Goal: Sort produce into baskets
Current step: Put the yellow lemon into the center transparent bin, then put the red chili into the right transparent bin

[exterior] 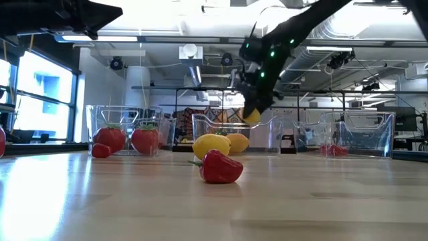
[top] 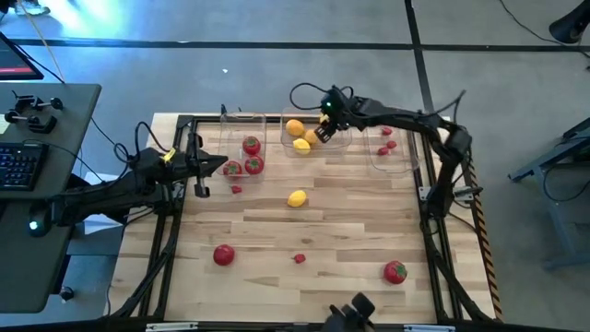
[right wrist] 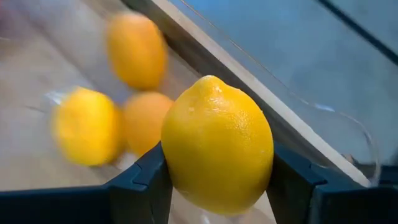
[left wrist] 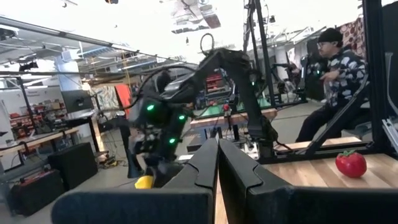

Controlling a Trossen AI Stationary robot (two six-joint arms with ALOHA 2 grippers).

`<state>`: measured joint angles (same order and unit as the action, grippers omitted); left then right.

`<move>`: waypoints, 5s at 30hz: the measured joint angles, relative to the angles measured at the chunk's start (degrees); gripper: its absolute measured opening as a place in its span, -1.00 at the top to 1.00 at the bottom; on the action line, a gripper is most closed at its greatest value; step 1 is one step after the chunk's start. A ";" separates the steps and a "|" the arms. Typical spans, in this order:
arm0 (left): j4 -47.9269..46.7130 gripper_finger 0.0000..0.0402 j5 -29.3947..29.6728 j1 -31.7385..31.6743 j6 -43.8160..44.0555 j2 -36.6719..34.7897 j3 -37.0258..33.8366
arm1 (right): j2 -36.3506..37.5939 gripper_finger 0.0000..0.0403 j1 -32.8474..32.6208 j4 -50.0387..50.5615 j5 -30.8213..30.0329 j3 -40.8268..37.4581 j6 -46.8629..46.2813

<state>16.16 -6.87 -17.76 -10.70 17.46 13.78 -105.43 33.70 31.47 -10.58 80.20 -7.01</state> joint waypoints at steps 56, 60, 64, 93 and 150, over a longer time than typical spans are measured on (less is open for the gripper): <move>-15.83 1.00 -0.04 0.39 -2.52 6.60 4.13 | -2.52 0.90 -13.69 -4.33 -16.47 4.10 4.21; -20.11 1.00 0.63 1.59 -1.59 8.03 6.07 | 6.32 0.99 -16.79 -13.15 -16.36 -6.77 2.85; -24.43 1.00 4.37 4.16 0.95 12.69 9.40 | 15.73 0.97 -20.52 -21.94 -16.41 -16.98 0.81; -63.52 0.59 23.32 22.01 15.14 60.03 30.60 | 28.73 1.00 -31.17 -30.48 -20.76 -32.36 -0.57; -65.83 0.78 17.94 23.51 21.38 65.50 32.74 | 28.68 1.00 -31.19 -29.38 -17.85 -32.30 -0.48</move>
<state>-49.67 11.07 5.76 10.68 82.96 46.52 -76.75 2.50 2.09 -28.42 47.90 -7.49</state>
